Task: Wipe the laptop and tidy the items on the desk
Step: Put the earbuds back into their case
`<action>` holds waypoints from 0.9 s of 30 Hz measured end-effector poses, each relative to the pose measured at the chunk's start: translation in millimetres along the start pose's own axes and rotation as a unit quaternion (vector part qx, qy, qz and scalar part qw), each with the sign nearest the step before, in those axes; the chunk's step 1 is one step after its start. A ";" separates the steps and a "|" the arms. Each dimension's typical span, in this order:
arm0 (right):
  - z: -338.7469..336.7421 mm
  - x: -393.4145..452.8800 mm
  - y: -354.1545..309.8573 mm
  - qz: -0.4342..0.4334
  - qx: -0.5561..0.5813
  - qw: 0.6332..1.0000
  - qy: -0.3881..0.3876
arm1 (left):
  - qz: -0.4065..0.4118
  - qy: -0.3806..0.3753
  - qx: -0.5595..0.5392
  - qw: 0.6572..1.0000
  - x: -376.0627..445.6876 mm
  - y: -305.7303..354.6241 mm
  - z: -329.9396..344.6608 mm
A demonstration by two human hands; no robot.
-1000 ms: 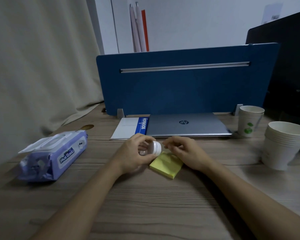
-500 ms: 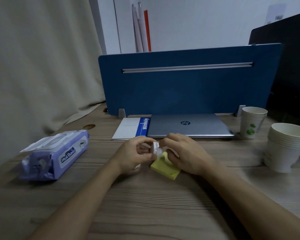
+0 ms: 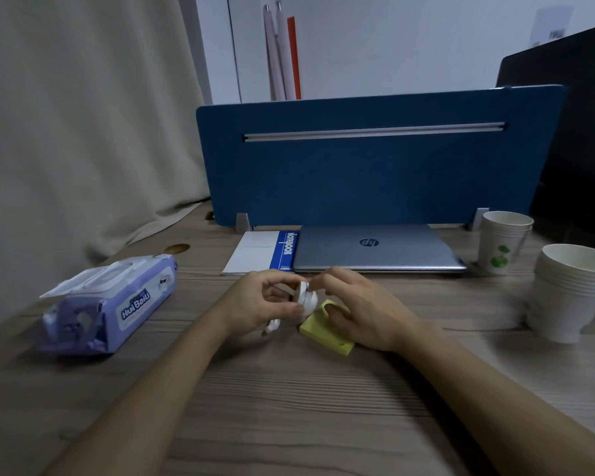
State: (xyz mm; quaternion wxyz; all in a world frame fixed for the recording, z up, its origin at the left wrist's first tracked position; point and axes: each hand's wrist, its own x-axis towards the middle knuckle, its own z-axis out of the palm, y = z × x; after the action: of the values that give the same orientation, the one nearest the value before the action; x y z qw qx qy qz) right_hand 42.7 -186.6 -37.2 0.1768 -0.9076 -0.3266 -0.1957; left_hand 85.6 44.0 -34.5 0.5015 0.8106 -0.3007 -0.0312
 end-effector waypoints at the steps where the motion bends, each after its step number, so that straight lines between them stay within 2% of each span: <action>1: 0.1 0.1 0.6 -0.001 0.001 1.000 -0.006 | 0.000 -0.005 0.000 1.000 -0.6 -0.5 0.4; 10: 2.3 0.1 3.7 -0.002 0.014 1.000 -0.001 | -0.007 -0.018 -0.018 1.000 -1.7 4.0 0.9; 15: 4.1 -1.9 10.0 0.015 0.011 0.999 -0.035 | 0.012 0.064 -0.141 0.988 -5.1 3.8 -10.5; 18: 4.8 -1.6 9.6 0.033 0.034 0.999 -0.017 | 0.007 0.081 -0.134 0.988 -4.1 -3.1 -20.8; 23: 7.7 -1.5 10.7 0.061 0.061 0.996 0.012 | -0.023 0.120 -0.237 0.964 -1.8 -24.8 -37.6; 27: 11.3 4.9 11.0 0.103 0.093 0.989 0.055 | -0.055 0.157 -0.271 0.948 -1.9 -39.4 -43.4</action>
State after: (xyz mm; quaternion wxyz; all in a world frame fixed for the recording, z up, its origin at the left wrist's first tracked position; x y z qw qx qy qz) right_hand 56.2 -186.9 -46.7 0.2978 -0.9037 -0.2379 -0.1951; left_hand 117.3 91.9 -46.2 0.7404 0.6543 -0.1534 -0.0118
